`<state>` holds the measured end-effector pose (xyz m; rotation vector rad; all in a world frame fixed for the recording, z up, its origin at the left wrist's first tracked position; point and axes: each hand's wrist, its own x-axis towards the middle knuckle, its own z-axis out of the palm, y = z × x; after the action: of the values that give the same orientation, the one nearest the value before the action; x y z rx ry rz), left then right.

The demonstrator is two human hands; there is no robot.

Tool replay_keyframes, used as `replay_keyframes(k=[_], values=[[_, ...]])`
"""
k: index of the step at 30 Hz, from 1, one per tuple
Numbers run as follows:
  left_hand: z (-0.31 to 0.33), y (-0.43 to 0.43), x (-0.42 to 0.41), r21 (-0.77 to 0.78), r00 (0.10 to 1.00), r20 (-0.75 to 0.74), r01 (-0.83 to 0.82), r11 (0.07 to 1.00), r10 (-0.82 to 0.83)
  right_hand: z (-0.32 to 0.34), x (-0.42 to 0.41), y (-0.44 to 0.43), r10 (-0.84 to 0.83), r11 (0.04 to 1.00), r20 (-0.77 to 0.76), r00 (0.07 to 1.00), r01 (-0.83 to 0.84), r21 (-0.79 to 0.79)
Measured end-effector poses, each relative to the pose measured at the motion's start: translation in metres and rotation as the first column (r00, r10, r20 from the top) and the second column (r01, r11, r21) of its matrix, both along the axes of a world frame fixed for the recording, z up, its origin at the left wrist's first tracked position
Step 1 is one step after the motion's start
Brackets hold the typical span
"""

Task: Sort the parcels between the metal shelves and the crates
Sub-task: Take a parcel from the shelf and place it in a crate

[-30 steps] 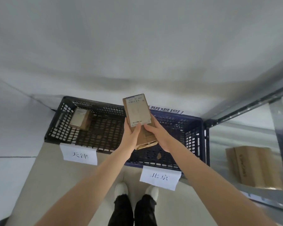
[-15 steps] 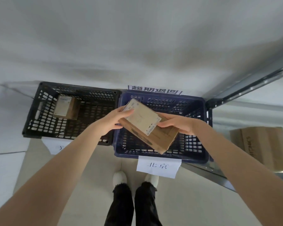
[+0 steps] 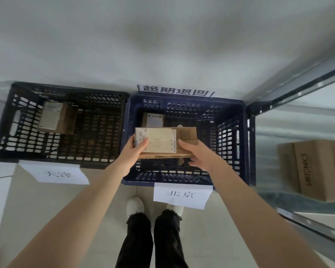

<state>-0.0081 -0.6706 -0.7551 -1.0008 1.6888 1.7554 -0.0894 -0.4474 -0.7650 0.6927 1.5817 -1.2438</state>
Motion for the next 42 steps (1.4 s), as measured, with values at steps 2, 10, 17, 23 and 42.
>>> replay_keyframes(k=[2,10,17,23,42], values=[[-0.022,0.001,0.005,-0.009,0.999,0.038,0.024,1.000,-0.024,-0.024,0.008,0.000,0.038,0.999,-0.006,0.999,-0.038,-0.028],[-0.127,0.000,0.011,-0.019,0.967,0.141,0.219,0.976,-0.214,-0.121,0.039,0.000,0.128,0.992,0.049,0.991,-0.128,0.000],[-0.205,-0.001,0.009,-0.192,0.939,0.312,0.210,0.959,-0.143,-0.189,0.048,-0.014,0.057,0.996,-0.014,0.998,-0.056,0.075],[-0.241,0.002,0.012,-0.276,0.929,0.355,0.214,0.937,-0.108,-0.253,0.048,-0.008,0.104,0.991,0.114,0.988,-0.112,0.074],[-0.226,0.012,0.003,-0.361,0.906,0.400,0.291,0.886,-0.135,-0.226,0.038,-0.021,0.233,0.917,0.171,0.957,-0.274,0.289]])
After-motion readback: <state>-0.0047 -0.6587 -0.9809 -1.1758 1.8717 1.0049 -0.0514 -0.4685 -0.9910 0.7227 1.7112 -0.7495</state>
